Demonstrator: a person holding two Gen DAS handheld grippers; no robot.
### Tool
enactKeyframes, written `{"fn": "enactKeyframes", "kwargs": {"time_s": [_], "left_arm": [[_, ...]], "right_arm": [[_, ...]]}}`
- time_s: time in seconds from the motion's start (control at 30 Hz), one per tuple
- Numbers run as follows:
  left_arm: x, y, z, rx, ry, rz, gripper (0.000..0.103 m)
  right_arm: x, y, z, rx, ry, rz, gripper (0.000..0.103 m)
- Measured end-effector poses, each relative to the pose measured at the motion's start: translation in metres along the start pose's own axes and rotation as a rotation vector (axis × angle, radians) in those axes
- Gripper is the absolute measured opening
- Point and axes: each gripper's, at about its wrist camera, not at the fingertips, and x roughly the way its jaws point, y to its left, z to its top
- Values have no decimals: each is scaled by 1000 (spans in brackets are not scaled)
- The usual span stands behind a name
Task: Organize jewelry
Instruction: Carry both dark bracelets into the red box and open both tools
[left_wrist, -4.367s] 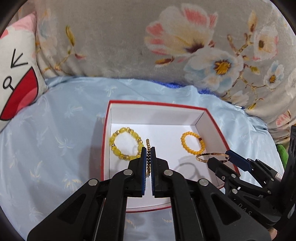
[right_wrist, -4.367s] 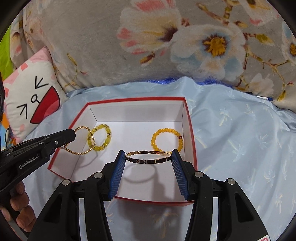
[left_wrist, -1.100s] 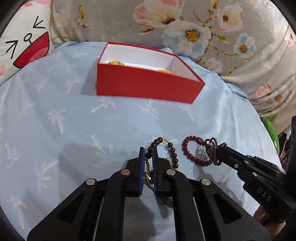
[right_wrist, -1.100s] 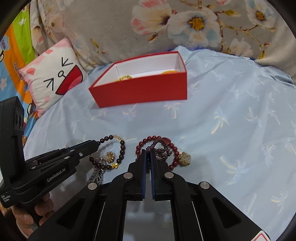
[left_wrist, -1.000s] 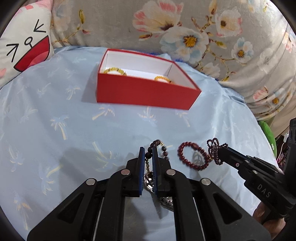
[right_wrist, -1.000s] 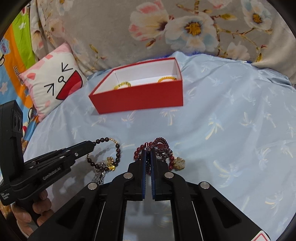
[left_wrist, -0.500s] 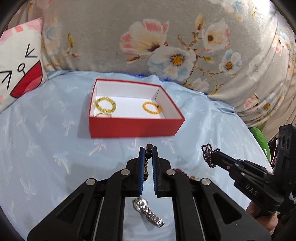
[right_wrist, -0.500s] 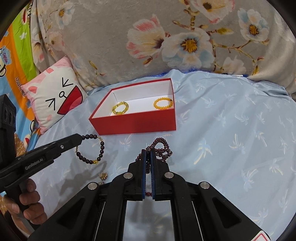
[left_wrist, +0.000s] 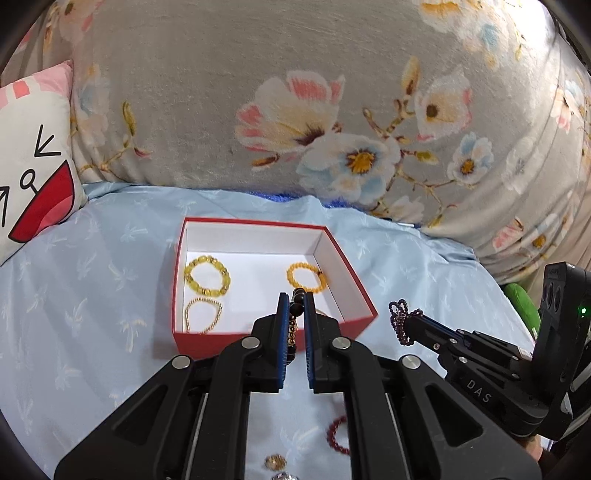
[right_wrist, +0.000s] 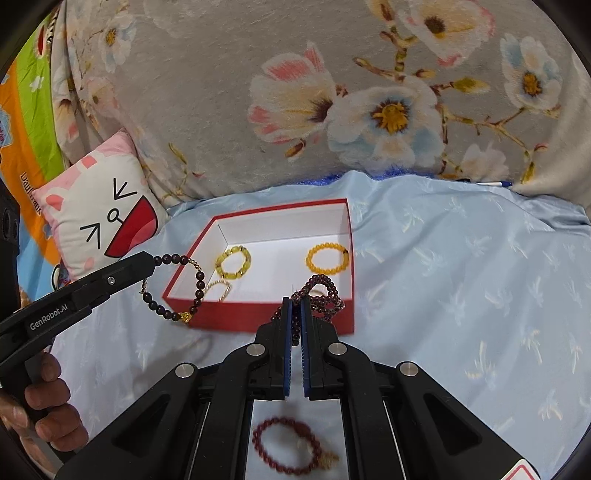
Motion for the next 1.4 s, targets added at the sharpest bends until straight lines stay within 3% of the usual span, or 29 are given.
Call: {"fn": "enactKeyframes", "kwargs": {"time_s": [0.47, 0.83, 1.0, 1.13, 1.4], "left_arm": [[65, 45, 25, -102, 43, 1, 7], [106, 46, 23, -104, 82, 14, 7], [110, 45, 21, -83, 84, 35, 8], [110, 45, 19, -76, 79, 48, 8], [96, 50, 16, -89, 66, 59, 8]], "right_arm": [[75, 9, 35, -38, 43, 18, 4], [120, 3, 36, -45, 96, 18, 4], [124, 6, 36, -67, 81, -5, 13], [116, 6, 36, -77, 54, -20, 29], [92, 7, 32, -83, 23, -21, 30]]}}
